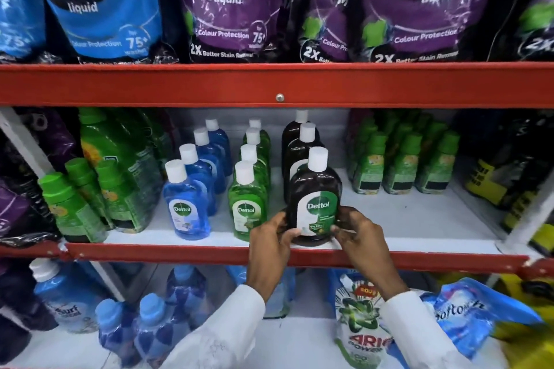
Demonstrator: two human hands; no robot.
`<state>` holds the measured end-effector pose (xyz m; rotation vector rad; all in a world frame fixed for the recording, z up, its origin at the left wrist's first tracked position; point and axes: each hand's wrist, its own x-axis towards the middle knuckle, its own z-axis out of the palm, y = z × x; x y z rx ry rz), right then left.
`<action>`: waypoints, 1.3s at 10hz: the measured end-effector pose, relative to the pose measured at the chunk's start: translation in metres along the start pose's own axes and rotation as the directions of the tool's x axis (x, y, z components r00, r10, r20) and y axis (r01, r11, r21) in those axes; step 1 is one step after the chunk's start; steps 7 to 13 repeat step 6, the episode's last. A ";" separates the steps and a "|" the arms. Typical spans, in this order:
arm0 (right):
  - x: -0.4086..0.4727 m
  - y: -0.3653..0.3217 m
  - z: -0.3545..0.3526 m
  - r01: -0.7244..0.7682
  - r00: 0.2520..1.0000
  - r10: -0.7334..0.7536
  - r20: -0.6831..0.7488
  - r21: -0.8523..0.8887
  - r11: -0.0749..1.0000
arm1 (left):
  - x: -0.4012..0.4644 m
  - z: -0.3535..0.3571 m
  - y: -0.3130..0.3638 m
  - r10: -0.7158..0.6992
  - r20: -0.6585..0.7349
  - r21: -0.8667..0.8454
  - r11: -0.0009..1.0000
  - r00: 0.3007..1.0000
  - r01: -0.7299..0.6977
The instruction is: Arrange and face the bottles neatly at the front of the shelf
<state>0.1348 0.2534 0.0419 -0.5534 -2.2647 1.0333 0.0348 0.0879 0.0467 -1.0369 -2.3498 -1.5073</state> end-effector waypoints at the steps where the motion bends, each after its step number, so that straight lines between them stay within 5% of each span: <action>1: 0.000 0.001 -0.003 -0.025 1.000 0.025 -0.007 0.035 0.999 | 0.002 0.003 0.000 -0.019 -0.012 0.027 0.999 1.000 0.019; 5: -0.004 -0.001 -0.007 -0.054 0.998 0.050 0.026 0.187 0.981 | -0.003 0.002 0.003 -0.051 -0.015 0.005 0.999 0.999 0.051; 6: -0.019 -0.001 -0.023 -0.034 0.972 0.100 -0.212 0.294 0.955 | -0.013 -0.002 0.006 -0.048 -0.069 0.068 0.996 0.996 0.053; 13: -0.019 -0.001 -0.023 -0.034 0.972 0.100 -0.212 0.294 0.955 | -0.013 -0.002 0.006 -0.048 -0.069 0.068 0.996 0.996 0.053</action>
